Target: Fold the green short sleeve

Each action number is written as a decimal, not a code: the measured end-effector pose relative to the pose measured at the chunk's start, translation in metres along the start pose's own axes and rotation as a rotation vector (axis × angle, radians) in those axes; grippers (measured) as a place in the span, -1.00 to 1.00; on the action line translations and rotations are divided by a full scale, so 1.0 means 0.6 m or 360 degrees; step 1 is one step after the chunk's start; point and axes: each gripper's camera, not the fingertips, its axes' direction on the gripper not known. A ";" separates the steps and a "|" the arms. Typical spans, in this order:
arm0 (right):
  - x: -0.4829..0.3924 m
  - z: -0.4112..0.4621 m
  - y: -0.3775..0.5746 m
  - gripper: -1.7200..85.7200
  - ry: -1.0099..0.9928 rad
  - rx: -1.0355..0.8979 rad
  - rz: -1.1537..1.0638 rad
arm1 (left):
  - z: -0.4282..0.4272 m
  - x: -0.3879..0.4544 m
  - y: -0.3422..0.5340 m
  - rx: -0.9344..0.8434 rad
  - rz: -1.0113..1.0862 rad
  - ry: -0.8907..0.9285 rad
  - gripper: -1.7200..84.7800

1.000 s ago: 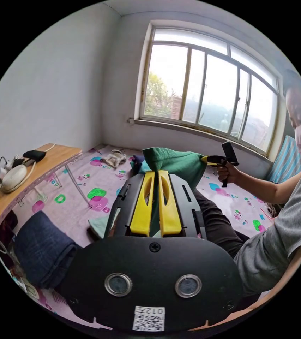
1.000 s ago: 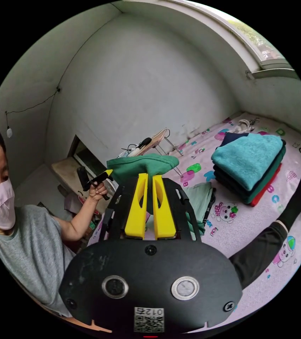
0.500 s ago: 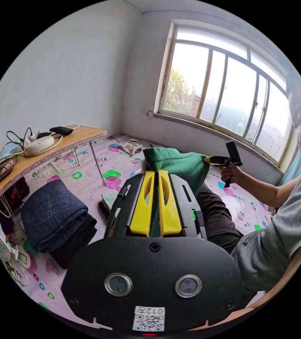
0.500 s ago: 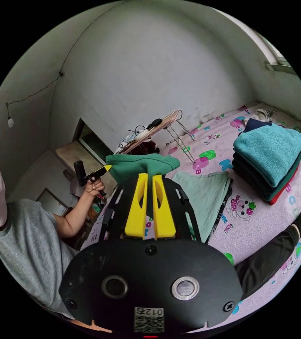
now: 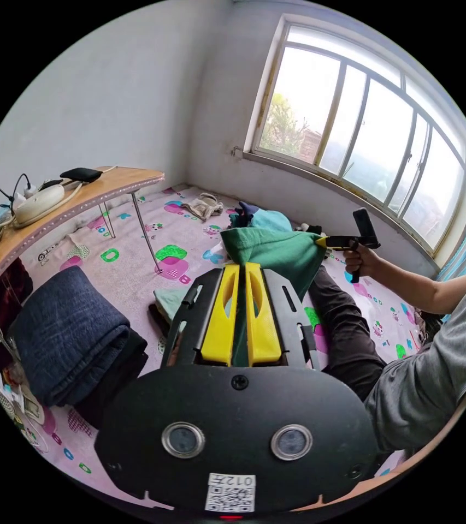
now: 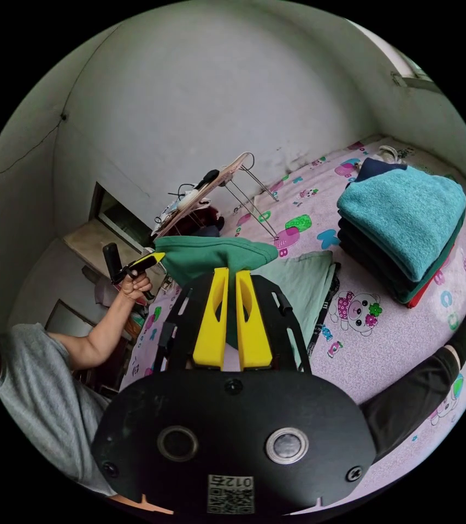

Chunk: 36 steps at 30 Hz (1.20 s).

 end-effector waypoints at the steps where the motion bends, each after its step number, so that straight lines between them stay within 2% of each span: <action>1: 0.014 0.012 0.002 -0.98 0.0009 -0.0003 0.0013 | 0.009 -0.010 -0.001 -0.0004 -0.0002 0.0006 -0.96; 9: 0.081 0.107 0.003 -0.98 0.0027 -0.0071 -0.0016 | 0.050 -0.086 0.017 -0.0021 -0.0079 0.0007 -0.96; 18: 0.146 0.226 -0.005 -0.98 0.0234 -0.0221 -0.0117 | 0.162 -0.174 0.001 -0.0066 -0.0170 -0.0046 -0.96; 27: 0.213 0.330 0.008 -0.96 0.0399 -0.0275 -0.0238 | 0.277 -0.230 -0.024 -0.0087 -0.0057 -0.0198 -0.94; 30: 0.243 0.381 0.010 -0.91 0.0575 -0.0283 -0.0241 | 0.336 -0.257 -0.029 -0.0139 -0.0117 -0.0331 -0.93; 34: 0.311 0.449 0.026 -0.80 0.1097 -0.0470 -0.0088 | 0.441 -0.318 -0.031 -0.0355 -0.0379 -0.0600 -0.90; 36: 0.330 0.439 0.049 -0.80 0.1046 -0.0446 0.0021 | 0.463 -0.329 -0.040 -0.0384 -0.0376 -0.0643 -0.89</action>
